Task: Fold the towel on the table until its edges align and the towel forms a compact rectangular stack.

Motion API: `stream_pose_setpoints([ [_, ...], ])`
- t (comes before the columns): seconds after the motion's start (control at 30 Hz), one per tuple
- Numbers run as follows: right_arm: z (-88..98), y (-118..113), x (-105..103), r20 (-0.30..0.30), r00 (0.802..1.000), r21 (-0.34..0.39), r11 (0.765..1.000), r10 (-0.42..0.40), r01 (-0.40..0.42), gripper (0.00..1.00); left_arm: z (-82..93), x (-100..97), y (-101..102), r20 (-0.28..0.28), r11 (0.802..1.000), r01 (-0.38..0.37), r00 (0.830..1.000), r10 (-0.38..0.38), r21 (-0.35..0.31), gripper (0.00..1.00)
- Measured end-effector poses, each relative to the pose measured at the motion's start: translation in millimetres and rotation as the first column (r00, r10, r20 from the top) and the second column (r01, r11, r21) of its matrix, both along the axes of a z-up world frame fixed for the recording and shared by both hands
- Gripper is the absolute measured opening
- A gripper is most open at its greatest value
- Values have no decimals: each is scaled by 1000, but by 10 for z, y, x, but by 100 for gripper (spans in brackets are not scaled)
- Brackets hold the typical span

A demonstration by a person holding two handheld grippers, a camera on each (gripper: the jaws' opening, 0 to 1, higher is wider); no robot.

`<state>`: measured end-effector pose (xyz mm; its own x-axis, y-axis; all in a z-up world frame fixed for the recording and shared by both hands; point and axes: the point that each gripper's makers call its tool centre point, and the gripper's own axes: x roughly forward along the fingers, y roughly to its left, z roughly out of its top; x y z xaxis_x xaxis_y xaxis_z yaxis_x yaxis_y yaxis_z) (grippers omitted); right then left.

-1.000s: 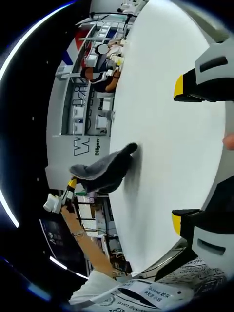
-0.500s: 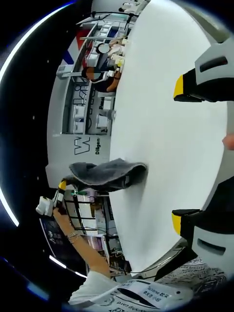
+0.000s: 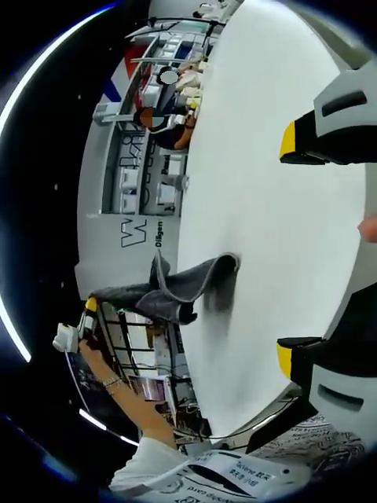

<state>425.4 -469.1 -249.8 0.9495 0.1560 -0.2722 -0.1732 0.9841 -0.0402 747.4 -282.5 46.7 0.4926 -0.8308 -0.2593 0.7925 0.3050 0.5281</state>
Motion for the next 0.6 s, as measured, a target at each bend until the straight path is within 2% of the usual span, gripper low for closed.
stream_pose_setpoints([
  [0.2,-38,-48,38,3,1000,4,1000,0,0,95,146,-13,-12,26,1000,-3,1000,4,-4,4],
  [0.37,-38,-60,39,5,1000,-2,1000,2,-2,95,295,-72,-28,20,1000,17,1000,-17,-25,4],
  [0.6,-51,-72,20,5,1000,0,1000,-5,5,95,518,-193,117,11,996,50,999,-49,-80,4],
])
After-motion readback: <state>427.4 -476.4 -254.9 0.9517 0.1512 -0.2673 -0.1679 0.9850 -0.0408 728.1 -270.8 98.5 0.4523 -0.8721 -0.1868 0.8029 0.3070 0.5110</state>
